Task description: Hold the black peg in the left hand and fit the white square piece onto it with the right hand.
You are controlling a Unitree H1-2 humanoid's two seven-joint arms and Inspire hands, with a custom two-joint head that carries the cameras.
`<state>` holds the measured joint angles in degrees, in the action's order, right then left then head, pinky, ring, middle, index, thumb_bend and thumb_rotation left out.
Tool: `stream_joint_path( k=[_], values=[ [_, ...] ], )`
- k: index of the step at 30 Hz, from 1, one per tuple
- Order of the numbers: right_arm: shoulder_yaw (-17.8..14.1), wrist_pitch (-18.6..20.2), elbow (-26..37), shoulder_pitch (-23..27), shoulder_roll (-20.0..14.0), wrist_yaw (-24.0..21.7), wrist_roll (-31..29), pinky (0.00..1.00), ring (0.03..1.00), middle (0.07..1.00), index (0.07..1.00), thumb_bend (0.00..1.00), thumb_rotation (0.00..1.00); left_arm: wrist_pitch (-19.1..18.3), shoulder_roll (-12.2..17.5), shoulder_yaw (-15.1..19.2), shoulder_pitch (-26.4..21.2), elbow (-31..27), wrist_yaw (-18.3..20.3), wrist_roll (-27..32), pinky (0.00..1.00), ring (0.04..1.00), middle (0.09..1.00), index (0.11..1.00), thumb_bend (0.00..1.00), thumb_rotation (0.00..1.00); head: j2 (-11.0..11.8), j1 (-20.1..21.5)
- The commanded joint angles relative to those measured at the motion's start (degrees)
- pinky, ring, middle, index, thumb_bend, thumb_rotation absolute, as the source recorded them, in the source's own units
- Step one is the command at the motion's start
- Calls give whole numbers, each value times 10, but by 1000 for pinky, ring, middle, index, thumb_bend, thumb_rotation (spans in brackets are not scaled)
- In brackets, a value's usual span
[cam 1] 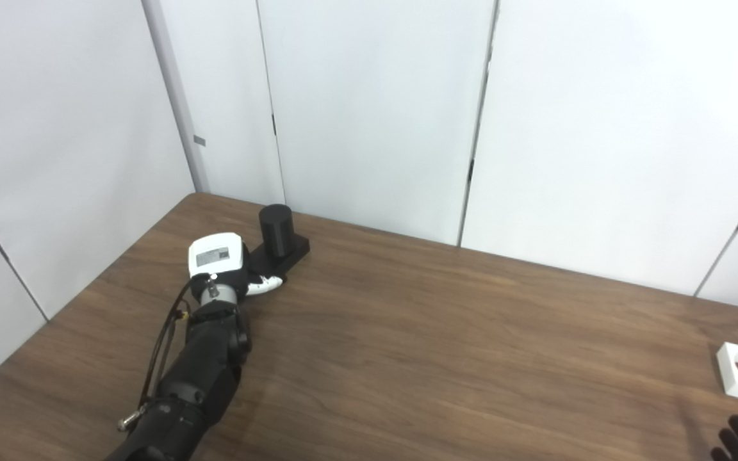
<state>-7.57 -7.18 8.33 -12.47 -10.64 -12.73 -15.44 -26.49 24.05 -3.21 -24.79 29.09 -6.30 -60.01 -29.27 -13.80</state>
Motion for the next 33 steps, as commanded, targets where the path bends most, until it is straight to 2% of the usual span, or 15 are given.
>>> stream_joint_path(
  k=[1, 2, 3, 6, 16, 22, 27, 33],
  values=[
    [14, -5, -27, -22, 25, 0, -8, 1000, 1000, 1000, 1000, 565, 908, 7, 21, -3, -22, -7, -39, 15, 635, 774, 761, 574, 689, 337, 1, 0],
    [14, -4, -27, -22, 25, 0, -8, 1000, 1000, 1000, 1000, 565, 904, 9, 23, -6, -20, -8, -46, 21, 628, 771, 760, 533, 602, 211, 1, 0],
    [14, -4, -27, -22, 26, 0, -9, 1000, 1000, 1000, 1000, 565, 902, 12, 23, -7, -19, -8, -56, 30, 624, 769, 760, 512, 558, 147, 0, 1],
    [13, -5, -25, -23, 28, 2, -9, 1000, 1000, 1000, 1000, 560, 902, 20, 22, -6, -16, -10, -79, 58, 619, 760, 749, 487, 520, 74, 0, 1],
    [14, -1, -22, -25, 30, 5, -7, 1000, 1000, 1000, 1000, 573, 904, 20, 29, -29, -15, 2, -116, 87, 594, 724, 723, 481, 514, 57, -2, 2],
    [14, -4, -21, -26, 29, 3, -6, 1000, 1000, 1000, 1000, 561, 911, 24, 33, -35, -2, -23, -97, 108, 592, 715, 719, 482, 511, 60, -6, 6],
    [15, -5, -16, -29, 33, 6, -5, 1000, 1000, 1000, 1000, 562, 899, 42, 33, -36, 30, -87, -84, 131, 565, 673, 672, 481, 510, 55, -11, 15],
    [18, -3, -8, -32, 37, 11, 8, 1000, 1000, 1000, 1000, 561, 918, 78, 25, -36, 84, -183, -69, 159, 549, 672, 673, 484, 507, 52, -17, 24]
  ],
)
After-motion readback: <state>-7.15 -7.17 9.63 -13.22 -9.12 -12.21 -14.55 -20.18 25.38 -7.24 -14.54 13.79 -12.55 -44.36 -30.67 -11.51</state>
